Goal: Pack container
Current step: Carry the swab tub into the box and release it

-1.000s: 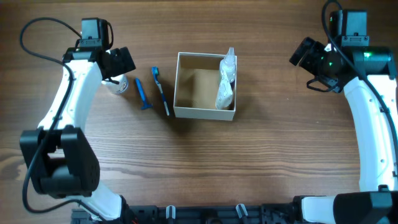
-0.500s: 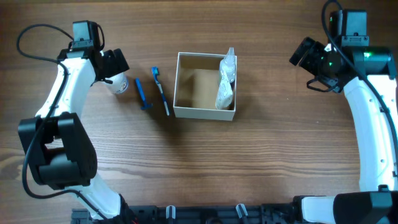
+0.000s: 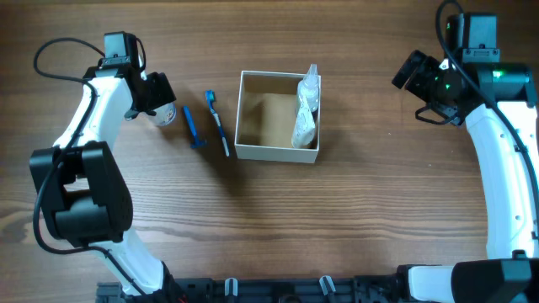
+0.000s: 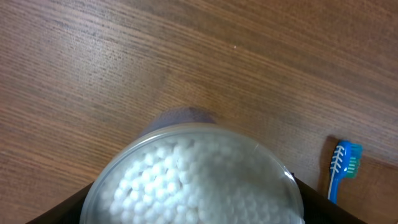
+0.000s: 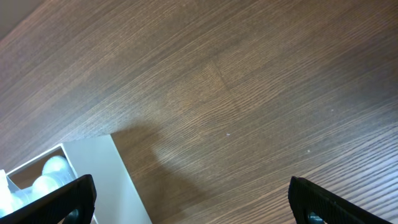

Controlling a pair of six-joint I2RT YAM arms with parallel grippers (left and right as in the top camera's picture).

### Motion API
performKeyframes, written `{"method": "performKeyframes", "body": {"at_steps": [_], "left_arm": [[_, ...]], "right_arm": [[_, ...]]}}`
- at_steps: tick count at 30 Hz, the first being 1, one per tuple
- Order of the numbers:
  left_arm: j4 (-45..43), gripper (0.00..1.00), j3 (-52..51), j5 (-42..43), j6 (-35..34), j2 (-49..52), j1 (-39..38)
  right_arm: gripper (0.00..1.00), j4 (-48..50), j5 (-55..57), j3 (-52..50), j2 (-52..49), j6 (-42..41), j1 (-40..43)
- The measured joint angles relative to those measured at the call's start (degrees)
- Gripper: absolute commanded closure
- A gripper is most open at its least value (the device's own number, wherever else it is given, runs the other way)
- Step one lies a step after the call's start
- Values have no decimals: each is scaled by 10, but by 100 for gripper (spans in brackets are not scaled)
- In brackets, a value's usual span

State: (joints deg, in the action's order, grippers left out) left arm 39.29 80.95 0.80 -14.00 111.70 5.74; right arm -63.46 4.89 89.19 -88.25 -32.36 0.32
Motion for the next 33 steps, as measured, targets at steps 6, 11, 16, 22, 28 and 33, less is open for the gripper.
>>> {"method": "performKeyframes", "body": {"at_steps": [6,11,16,22,28,33], "left_arm": [[22,28,0,4,0,-115,-40],[22,27,6,17,0,-242,-228],[-4,22,6,-18,-3,-160,-345],[-91,13,6,9,-14,-12,-349],[-107,0,5,39,-17,-16,-348],[-42,0,6,38,-18,-132,-305]], "right_arm": [[0,0,0,0,0,0,0],[0,0,0,0,0,0,0],[0,0,0,0,0,0,0],[0,0,0,0,0,0,0],[0,0,0,0,0,0,0],[0,0,0,0,0,0,0]]}}
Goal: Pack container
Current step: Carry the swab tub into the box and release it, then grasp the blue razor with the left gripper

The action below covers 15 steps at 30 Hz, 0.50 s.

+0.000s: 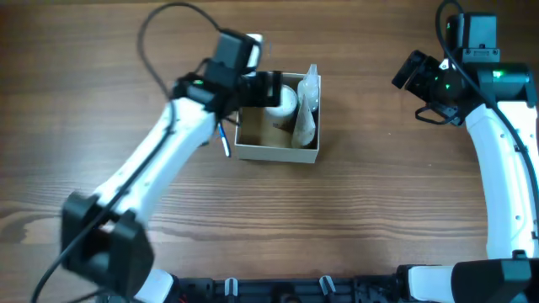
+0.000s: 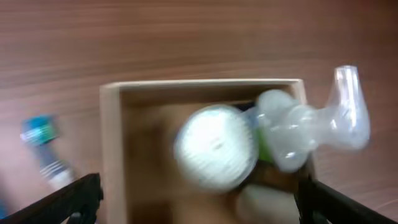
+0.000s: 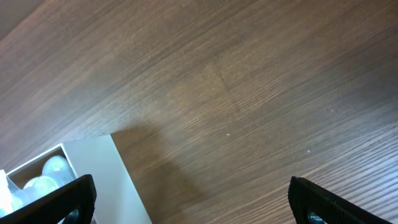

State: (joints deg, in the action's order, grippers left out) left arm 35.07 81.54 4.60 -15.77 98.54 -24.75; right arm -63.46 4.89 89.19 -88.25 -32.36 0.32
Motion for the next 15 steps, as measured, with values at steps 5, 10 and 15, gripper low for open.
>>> {"method": "performKeyframes", "body": {"at_steps": [5,10,15], "left_arm": [[144,1,5,-38,-3,-60,135],[199,11,4,-25,-12,74,202],[174,28,3,-15,-20,186,202]], "right_arm": [[0,0,0,0,0,0,0],[0,0,0,0,0,0,0],[0,0,0,0,0,0,0]]}}
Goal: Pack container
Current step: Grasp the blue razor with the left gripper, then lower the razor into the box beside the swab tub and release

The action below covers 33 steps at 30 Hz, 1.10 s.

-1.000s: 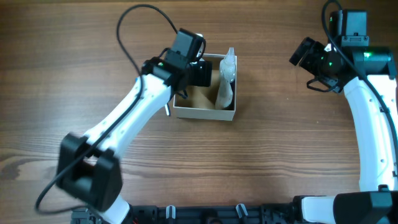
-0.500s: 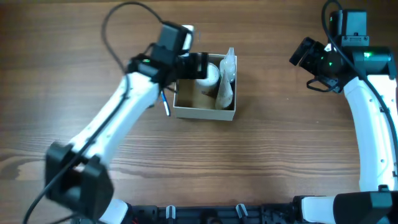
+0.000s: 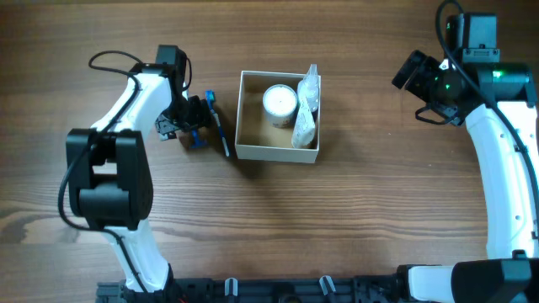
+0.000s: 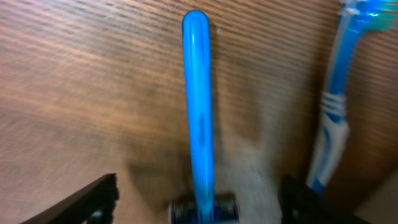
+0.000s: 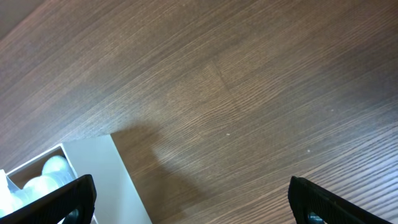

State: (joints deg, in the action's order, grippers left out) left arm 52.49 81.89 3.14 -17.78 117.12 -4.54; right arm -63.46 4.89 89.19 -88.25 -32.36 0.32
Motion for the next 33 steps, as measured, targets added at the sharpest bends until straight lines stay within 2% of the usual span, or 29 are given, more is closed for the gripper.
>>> {"method": "performKeyframes", "body": {"at_steps": [2,3,6,7,14,18,21,23,26,29,30,31,33], "left_arm": [[-7,30,0,0,-8,18,0],[-10,39,0,0,-11,19,0],[-14,88,0,0,-19,20,0],[-16,96,0,0,-21,20,0],[4,96,2,-3,-21,16,0],[63,96,38,-11,-21,-70,-15],[32,94,62,-16,-11,-195,-99],[0,92,70,-18,2,-226,-160],[-32,91,71,-35,12,-205,-227],[-46,87,71,-49,12,-134,-244],[-46,79,70,-51,12,-108,-243],[-45,42,69,-54,14,-79,-243],[-46,38,68,-55,18,-66,-241]], "right_arm": [[0,0,0,0,0,0,0],[0,0,0,0,0,0,0],[0,0,0,0,0,0,0],[0,0,0,0,0,0,0],[0,0,0,0,0,0,0],[0,0,0,0,0,0,0],[0,0,0,0,0,0,0],[0,0,0,0,0,0,0],[0,0,0,0,0,0,0],[0,0,0,0,0,0,0],[0,0,0,0,0,0,0],[0,0,0,0,0,0,0],[0,0,0,0,0,0,0]]}}
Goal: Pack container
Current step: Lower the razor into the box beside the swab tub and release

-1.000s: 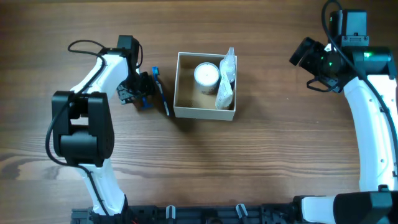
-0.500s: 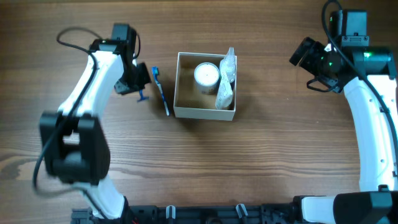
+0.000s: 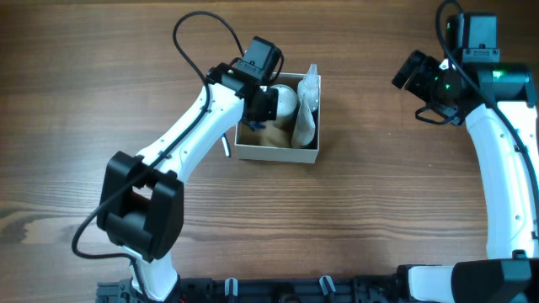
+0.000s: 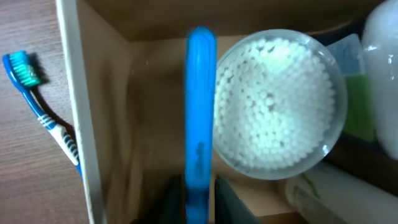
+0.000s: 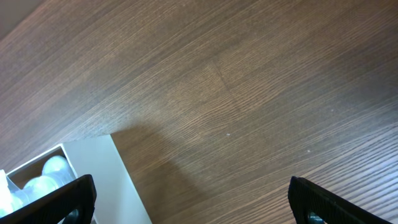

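The open cardboard box stands mid-table. My left gripper hangs over its left half, shut on the blue razor, whose handle points away from the fingers beside the round cotton swab jar standing in the box. A clear plastic bag of items leans on the box's right wall. The blue toothbrush lies on the table just left of the box wall. My right gripper is open, up at the right, with nothing between its fingers.
The left arm stretches across the table's left half to the box. The right arm stands along the right edge. In the right wrist view a white corner of the box shows at the lower left.
My left gripper was open above the blue razor lying on the table left of the box. Now it is shut on the razor and holds it over the box's inside, next to the jar.
First my left gripper held the cotton swab jar at the table's left. Then it was open over the box with the jar inside. Then it hung open over the razor on the table; now it grips the razor over the box. The right arm stayed still.
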Controlling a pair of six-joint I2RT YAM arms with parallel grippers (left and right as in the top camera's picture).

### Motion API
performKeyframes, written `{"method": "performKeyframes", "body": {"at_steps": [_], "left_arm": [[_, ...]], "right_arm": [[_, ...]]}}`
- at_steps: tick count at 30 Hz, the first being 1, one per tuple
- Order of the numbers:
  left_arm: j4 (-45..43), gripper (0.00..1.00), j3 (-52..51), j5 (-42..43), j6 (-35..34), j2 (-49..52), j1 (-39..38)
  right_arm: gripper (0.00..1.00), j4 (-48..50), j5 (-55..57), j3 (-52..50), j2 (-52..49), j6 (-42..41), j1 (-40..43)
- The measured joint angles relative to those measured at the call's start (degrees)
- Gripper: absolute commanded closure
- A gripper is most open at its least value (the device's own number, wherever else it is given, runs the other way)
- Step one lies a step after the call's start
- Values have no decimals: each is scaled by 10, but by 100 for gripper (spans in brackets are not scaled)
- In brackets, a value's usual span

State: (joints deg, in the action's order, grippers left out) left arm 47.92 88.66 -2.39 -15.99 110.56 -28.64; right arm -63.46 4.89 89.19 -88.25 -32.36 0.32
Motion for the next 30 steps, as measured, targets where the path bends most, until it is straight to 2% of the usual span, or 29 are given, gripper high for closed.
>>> {"method": "performKeyframes", "body": {"at_steps": [3,8,11,13,14,19,21,23,24,29,30], "left_arm": [[9,25,0,-2,3,-7,11],[27,22,7,-7,-6,-86,63],[39,23,10,-12,-25,-81,116],[47,31,10,-7,-44,-47,164],[50,32,10,4,-50,-22,181],[54,34,11,58,-59,110,191],[52,42,12,65,-61,133,191],[49,69,12,68,-62,134,191],[49,78,12,70,-64,134,191],[58,82,13,70,-69,136,191],[64,86,13,70,-69,134,191]], "right_arm": [[0,0,0,0,0,0,0],[0,0,0,0,0,0,0],[0,0,0,0,0,0,0],[0,0,0,0,0,0,0],[0,0,0,0,0,0,0],[0,0,0,0,0,0,0],[0,0,0,0,0,0,0],[0,0,0,0,0,0,0],[0,0,0,0,0,0,0],[0,0,0,0,0,0,0],[0,0,0,0,0,0,0]]}}
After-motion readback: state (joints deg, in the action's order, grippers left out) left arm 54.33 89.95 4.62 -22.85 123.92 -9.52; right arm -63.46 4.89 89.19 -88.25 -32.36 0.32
